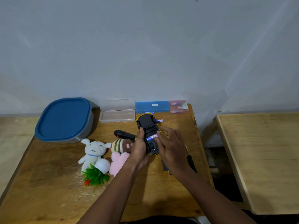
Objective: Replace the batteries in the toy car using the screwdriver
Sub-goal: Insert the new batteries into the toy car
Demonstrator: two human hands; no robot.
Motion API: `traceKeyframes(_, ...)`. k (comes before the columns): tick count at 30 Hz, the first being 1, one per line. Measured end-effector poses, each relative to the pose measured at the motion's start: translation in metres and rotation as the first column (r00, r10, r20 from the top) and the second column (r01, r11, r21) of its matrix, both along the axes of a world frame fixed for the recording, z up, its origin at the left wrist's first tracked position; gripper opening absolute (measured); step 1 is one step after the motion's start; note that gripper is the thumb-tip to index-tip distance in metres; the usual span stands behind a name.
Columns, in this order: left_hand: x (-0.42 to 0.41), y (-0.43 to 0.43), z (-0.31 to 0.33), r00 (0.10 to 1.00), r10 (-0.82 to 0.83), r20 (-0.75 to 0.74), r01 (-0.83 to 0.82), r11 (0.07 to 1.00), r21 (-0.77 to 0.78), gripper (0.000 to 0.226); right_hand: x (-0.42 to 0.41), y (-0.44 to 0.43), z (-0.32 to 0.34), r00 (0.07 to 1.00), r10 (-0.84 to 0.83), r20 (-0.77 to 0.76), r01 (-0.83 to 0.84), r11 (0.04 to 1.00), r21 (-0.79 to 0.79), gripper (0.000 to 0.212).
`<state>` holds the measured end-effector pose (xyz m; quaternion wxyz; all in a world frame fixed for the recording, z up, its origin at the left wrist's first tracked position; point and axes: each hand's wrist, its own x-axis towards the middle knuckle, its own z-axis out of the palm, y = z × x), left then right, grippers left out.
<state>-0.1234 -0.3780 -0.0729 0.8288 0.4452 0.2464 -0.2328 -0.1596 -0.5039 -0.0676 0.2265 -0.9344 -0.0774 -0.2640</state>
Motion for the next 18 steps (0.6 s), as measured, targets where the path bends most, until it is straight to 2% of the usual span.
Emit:
traceKeyframes(8,0.007,0.003,0.000,1.000,-0.006,-0.006,0.007,1.000,0.026,0.061,0.011,-0.005,-0.004,0.998,0.066,0.009,-0.063,0.978,-0.200,0.030)
traceKeyframes(13,0.008,0.009,-0.009,1.000,0.008,-0.014,-0.008,0.999,0.041,0.057,0.014,-0.006,-0.008,0.993,0.112,-0.047,-0.121,0.951,-0.284,0.036)
traceKeyframes(15,0.007,0.009,-0.010,1.000,0.011,-0.022,-0.011,0.999,0.030,0.057,0.014,-0.007,-0.009,0.987,0.139,-0.086,-0.156,0.956,-0.250,0.035)
traceKeyframes(18,0.011,0.013,-0.013,0.998,0.037,-0.045,-0.034,0.998,0.060,0.057,0.024,-0.009,-0.012,0.964,0.181,-0.193,-0.188,0.982,-0.019,0.032)
